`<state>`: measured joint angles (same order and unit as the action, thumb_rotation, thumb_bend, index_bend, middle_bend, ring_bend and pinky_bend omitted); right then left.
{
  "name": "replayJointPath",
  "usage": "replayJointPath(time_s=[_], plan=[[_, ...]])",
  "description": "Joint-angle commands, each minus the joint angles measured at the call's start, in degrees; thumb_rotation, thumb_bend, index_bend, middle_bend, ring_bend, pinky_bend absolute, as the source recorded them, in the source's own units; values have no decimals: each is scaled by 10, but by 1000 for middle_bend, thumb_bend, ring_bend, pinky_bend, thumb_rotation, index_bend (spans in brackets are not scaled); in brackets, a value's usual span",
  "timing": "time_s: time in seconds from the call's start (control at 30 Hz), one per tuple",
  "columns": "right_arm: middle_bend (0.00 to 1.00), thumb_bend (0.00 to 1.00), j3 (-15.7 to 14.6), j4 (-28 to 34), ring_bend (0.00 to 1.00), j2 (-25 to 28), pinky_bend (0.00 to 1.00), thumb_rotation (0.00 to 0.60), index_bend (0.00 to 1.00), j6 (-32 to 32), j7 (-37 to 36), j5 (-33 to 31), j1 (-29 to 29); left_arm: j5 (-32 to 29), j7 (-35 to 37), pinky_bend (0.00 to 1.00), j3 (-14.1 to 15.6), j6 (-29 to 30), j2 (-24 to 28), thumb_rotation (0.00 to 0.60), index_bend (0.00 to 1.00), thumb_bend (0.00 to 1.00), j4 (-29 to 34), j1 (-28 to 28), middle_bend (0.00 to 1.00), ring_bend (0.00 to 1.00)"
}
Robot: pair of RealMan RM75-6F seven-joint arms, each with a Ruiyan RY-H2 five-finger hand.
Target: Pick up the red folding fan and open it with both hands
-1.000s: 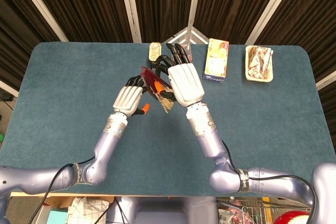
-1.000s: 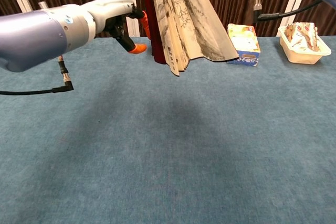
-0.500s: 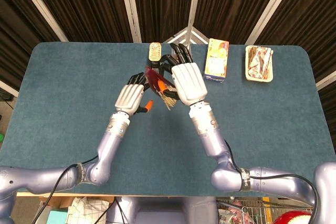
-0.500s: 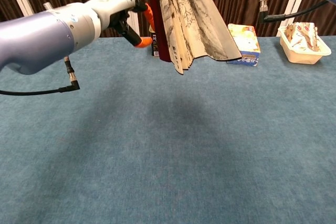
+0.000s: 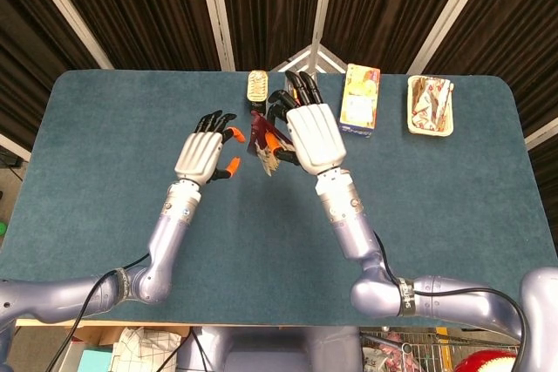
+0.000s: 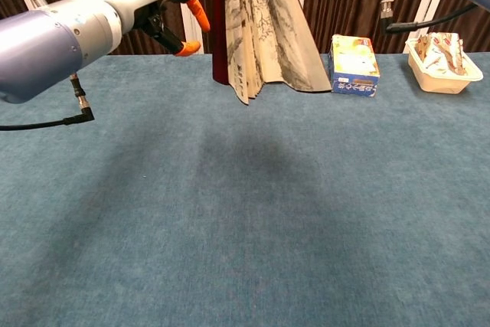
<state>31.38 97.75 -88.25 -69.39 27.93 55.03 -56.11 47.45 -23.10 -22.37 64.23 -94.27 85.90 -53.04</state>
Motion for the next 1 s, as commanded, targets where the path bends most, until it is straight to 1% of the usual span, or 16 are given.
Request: replayJointPath(time_s=[0.03,0.3,0.67,0.93,1.0], plan=[[344,477,-1,-1,77,0,61,600,792,-3,-3,-2,0,5,-3,52,5,6,2,600,387,526,-2,4,106,0],[344,478,-3,8,78,0,61,600,792,-6,-13,-11,-1,-6,-3,51,4,-1,4,600,381,524,-6,5,104,0],[344,479,1,37,78,8,61,600,792,-5,-14,-18,-10,-25,-18,51,4,-12,-24,600,366,524,-23,-12,102,0],[348,478,2,49,78,9,61,600,796,-8,-18,-30,-13,-33,-27,51,7,-13,-39,600,401,524,-22,-18,109,0],[348,478,2,51,78,9,61,600,796,-10,-21,-31,-14,-34,-27,52,8,-12,-42,600,428,527,-23,-17,115,0]])
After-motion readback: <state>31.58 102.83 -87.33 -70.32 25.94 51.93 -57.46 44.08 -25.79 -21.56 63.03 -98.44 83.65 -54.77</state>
